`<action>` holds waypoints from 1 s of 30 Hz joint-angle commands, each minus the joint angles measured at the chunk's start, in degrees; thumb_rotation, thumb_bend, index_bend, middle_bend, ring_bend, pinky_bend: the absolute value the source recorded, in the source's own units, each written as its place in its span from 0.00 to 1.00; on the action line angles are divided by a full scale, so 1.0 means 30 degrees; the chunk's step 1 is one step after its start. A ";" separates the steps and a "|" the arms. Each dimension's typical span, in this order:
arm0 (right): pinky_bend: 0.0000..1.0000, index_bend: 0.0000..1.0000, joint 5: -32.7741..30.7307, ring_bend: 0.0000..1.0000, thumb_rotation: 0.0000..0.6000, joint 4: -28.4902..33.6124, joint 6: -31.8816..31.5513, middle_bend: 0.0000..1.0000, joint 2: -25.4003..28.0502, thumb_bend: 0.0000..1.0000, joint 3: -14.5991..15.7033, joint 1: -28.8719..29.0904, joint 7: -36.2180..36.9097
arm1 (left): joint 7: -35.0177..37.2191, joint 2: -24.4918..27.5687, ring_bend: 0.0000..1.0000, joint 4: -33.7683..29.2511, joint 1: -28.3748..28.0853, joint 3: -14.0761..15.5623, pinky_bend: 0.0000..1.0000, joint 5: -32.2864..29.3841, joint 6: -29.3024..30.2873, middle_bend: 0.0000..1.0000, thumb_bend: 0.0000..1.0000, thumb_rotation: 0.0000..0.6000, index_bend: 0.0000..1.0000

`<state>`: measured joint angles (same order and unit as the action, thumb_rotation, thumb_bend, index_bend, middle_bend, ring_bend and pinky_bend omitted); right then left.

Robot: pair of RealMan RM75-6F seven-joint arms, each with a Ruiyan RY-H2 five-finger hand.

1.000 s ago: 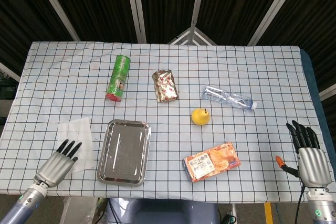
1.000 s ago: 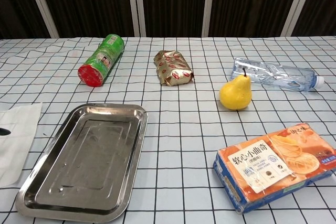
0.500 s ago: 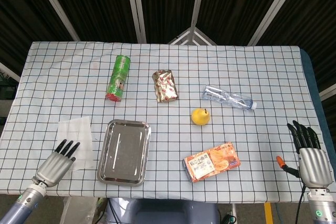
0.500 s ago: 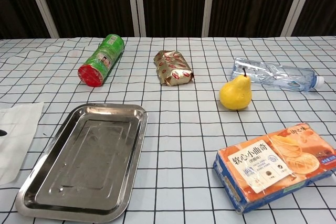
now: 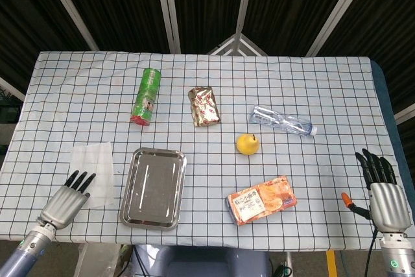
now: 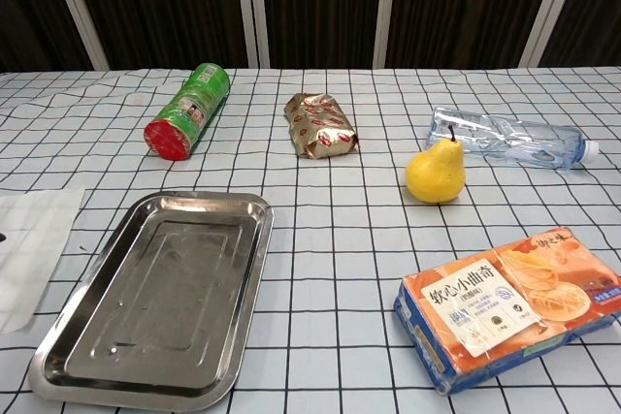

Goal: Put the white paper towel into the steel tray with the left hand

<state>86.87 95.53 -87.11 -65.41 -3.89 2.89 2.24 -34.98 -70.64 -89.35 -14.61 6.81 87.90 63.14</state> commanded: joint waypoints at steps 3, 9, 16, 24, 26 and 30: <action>0.00 0.00 -0.0011 0.00 1.00 0.0016 0.0012 0.00 0.0002 0.31 -0.0010 0.0005 0.0003 | 0.0392 0.0372 0.00 -0.0410 -0.0009 -0.0164 0.00 0.0051 0.0481 0.02 0.53 1.00 0.61; 0.00 0.00 0.0010 0.00 1.00 0.0037 -0.0002 0.00 -0.0004 0.31 -0.0030 0.0013 0.0047 | 0.0920 0.0997 0.00 -0.1591 -0.0156 -0.0731 0.00 0.0420 0.1524 0.02 0.53 1.00 0.61; 0.00 0.00 0.0031 0.00 1.00 0.0012 0.0021 0.00 -0.0032 0.31 -0.0041 0.0045 -0.0005 | 0.0953 0.1667 0.00 -0.5121 -0.1325 -0.3398 0.00 0.0426 0.3120 0.02 0.53 1.00 0.61; 0.00 0.00 -0.0033 0.00 1.00 -0.0028 0.0088 0.00 0.0010 0.31 -0.0068 0.0067 0.0135 | -0.0929 0.0529 0.00 -0.8550 -0.2763 -0.4464 0.00 0.1774 0.3074 0.02 0.53 1.00 0.61; 0.00 0.00 -0.0019 0.00 1.00 -0.0049 0.0083 0.00 0.0019 0.31 -0.0063 0.0065 0.0160 | -0.1514 0.0075 0.00 -0.8864 -0.2811 -0.4111 0.00 0.2133 0.2901 0.02 0.52 1.00 0.61; 0.00 0.00 -0.0060 0.00 1.00 -0.0065 0.0088 0.00 0.0036 0.31 -0.0073 0.0056 0.0223 | -0.2122 -0.0805 0.00 -0.8876 -0.2663 -0.3152 0.00 0.2870 0.2658 0.03 0.52 1.00 0.61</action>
<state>86.69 95.34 -86.85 -65.30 -4.11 3.06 2.91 -40.48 -71.85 -115.80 -22.57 -3.85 95.58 71.57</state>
